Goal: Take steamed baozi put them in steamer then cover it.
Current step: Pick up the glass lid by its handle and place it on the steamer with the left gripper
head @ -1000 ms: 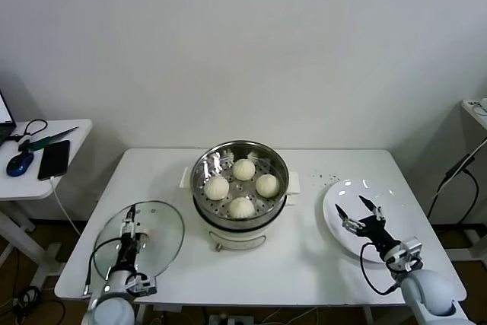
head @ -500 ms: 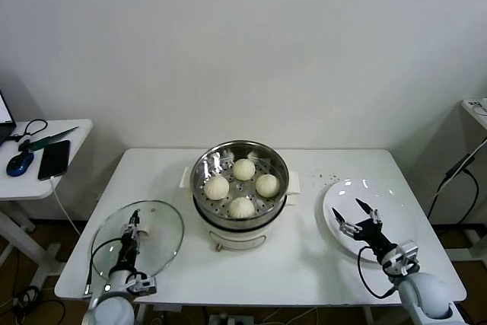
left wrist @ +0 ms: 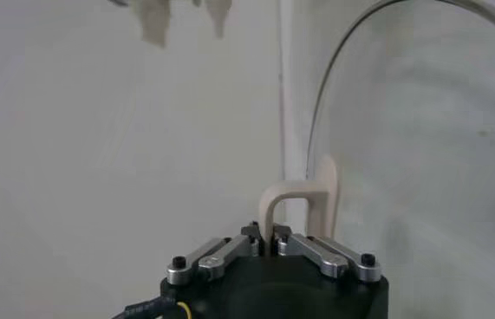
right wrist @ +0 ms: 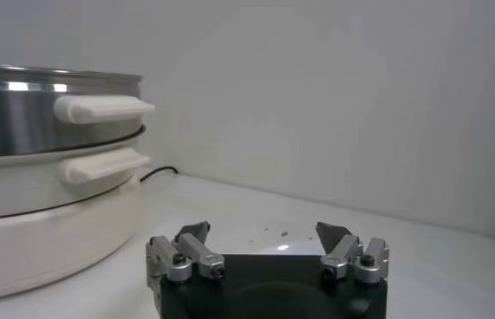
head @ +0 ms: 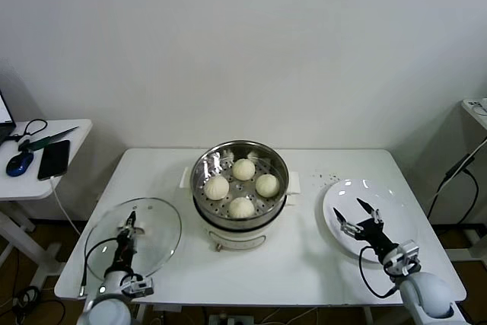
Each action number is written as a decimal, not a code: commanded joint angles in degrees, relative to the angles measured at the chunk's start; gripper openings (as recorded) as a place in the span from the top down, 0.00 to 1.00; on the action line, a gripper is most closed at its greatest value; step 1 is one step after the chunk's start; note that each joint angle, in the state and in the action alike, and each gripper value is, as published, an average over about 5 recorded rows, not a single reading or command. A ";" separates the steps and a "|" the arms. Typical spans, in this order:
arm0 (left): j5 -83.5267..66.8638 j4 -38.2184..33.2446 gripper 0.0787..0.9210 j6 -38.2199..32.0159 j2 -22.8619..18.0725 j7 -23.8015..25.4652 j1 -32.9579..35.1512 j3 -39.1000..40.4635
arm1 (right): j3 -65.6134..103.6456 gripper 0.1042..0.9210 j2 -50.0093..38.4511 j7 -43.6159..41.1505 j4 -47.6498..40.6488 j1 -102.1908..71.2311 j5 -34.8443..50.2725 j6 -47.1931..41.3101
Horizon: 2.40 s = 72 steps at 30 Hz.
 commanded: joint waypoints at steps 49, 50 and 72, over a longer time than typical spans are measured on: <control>11.45 -12.87 0.91 44.49 -1.50 29.34 -26.54 49.03 | -3.25 0.12 -2.89 -0.98 -7.59 7.87 -1.65 1.11; 11.48 -11.94 0.91 44.49 -2.23 29.04 -26.74 49.18 | -3.17 0.12 -2.87 -0.98 -7.63 7.82 -1.65 1.14; 10.12 -1.85 0.91 44.49 -5.92 26.07 -28.12 48.84 | -2.51 0.12 -3.18 -1.56 -8.14 7.14 -1.95 1.95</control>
